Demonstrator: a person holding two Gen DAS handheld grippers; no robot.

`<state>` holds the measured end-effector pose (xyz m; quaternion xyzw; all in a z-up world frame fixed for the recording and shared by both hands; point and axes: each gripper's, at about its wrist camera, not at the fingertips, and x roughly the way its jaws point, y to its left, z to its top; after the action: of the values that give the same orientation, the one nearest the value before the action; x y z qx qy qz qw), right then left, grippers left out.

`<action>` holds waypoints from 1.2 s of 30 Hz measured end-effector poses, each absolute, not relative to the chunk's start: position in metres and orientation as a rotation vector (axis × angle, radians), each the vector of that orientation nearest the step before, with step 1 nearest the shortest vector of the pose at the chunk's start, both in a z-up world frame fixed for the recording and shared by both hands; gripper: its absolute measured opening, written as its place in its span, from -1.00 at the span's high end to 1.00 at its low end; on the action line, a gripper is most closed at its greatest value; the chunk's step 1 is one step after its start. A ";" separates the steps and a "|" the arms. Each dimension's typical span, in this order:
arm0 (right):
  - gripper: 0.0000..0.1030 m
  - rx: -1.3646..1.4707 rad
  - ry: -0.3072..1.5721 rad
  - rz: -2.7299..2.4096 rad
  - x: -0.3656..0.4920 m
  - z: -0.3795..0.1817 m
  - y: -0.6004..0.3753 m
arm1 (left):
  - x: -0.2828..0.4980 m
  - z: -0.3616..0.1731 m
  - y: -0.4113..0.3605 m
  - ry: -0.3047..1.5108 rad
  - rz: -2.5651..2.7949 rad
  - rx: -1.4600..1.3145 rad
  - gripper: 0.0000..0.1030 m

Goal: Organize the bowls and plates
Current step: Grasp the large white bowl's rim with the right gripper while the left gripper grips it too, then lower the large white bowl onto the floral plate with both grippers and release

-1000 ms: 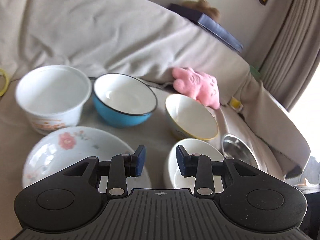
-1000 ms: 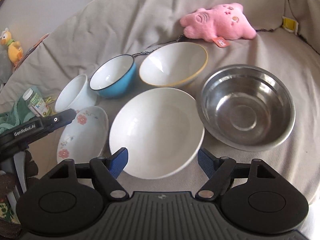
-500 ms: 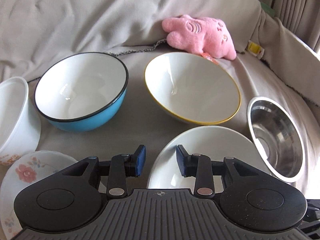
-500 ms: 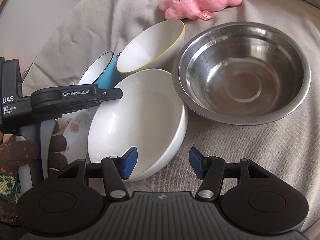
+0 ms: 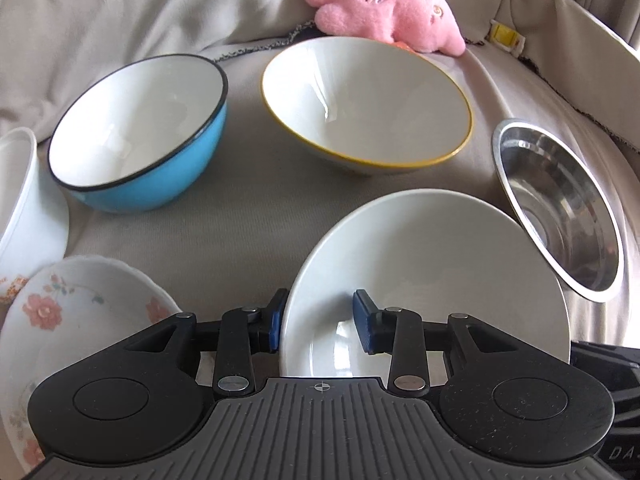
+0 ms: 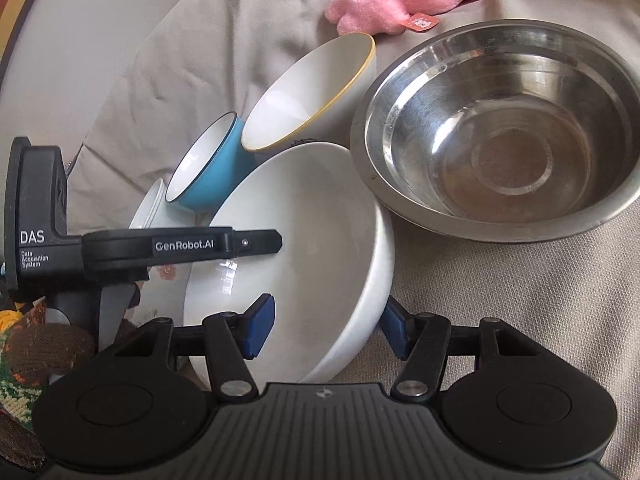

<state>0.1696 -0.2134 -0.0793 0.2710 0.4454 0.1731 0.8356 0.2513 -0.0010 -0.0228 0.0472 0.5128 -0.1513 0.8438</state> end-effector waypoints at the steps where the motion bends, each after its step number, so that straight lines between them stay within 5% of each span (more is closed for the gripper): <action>1: -0.14 0.576 0.942 0.371 0.168 -0.080 -0.215 | 0.248 -0.023 -0.003 1.091 -0.319 0.110 0.27; 22: -0.20 0.545 0.908 0.427 0.168 -0.087 -0.215 | 0.256 -0.024 -0.012 1.184 -0.231 0.096 0.10; 36: -0.35 0.476 0.843 0.439 0.162 -0.067 -0.194 | 0.229 -0.013 0.020 1.078 -0.255 0.012 0.31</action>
<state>0.1621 -0.1941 -0.0665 0.2269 0.4020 0.2094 0.8620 0.2289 0.0202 -0.0131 0.0057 0.5117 -0.1212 0.8506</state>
